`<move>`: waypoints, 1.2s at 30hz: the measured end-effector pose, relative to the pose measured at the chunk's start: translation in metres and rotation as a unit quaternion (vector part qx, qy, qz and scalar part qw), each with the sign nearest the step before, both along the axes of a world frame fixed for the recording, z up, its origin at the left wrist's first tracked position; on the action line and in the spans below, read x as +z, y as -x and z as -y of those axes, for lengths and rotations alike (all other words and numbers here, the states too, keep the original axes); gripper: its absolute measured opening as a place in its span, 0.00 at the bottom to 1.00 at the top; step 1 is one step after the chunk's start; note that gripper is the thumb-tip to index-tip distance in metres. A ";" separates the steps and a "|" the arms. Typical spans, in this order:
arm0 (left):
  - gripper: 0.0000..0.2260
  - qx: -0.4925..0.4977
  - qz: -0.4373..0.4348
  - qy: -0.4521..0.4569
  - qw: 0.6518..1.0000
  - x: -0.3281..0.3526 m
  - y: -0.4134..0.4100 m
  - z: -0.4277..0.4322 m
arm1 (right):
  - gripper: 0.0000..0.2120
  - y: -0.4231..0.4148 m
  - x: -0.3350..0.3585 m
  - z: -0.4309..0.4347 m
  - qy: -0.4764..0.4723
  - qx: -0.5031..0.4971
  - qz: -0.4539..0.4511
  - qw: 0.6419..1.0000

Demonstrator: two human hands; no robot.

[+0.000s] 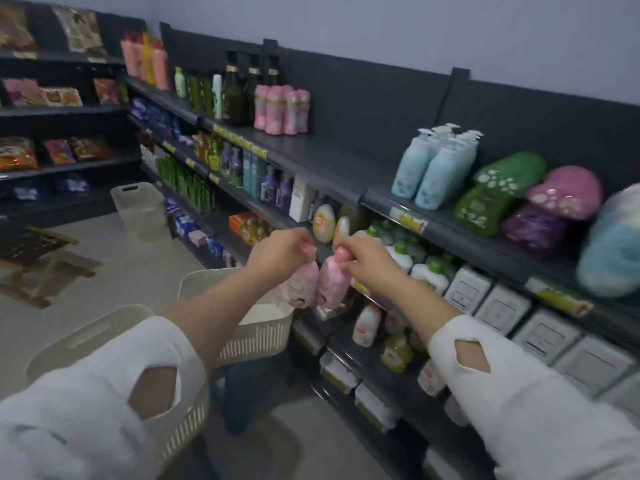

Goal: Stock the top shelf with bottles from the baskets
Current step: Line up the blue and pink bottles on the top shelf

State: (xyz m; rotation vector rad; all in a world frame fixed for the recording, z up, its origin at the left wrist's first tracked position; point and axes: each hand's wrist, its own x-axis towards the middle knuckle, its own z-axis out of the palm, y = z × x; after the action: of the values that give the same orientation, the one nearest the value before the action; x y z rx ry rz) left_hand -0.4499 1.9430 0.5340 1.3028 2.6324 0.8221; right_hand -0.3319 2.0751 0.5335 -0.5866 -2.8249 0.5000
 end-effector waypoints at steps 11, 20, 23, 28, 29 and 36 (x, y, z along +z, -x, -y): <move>0.12 -0.245 -0.049 -0.039 0.968 0.069 -0.202 -0.150 | 0.16 -0.244 0.058 -0.084 -0.003 -0.225 -0.061 0.972; 0.09 -0.431 -0.034 -0.097 0.896 0.108 -0.332 -0.214 | 0.15 -0.399 0.094 -0.088 -0.027 -0.417 -0.125 0.900; 0.08 -0.479 -0.009 -0.124 0.869 0.116 -0.364 -0.229 | 0.15 -0.437 0.105 -0.084 -0.041 -0.466 -0.120 0.875; 0.11 -0.511 -0.025 -0.138 0.848 0.130 -0.407 -0.253 | 0.16 -0.487 0.123 -0.092 -0.071 -0.516 -0.106 0.847; 0.12 -0.514 -0.027 -0.141 0.846 0.133 -0.415 -0.257 | 0.16 -0.494 0.125 -0.096 -0.074 -0.527 -0.110 0.839; 0.12 -0.534 0.000 -0.158 0.831 0.150 -0.462 -0.295 | 0.15 -0.548 0.131 -0.151 -0.084 -0.549 -0.122 0.823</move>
State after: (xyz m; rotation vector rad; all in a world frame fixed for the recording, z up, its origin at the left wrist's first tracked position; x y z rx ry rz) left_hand 0.0125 2.2383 0.6838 2.4093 1.3071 0.9836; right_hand 0.2165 2.2264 0.6648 -1.7409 -1.7957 0.0663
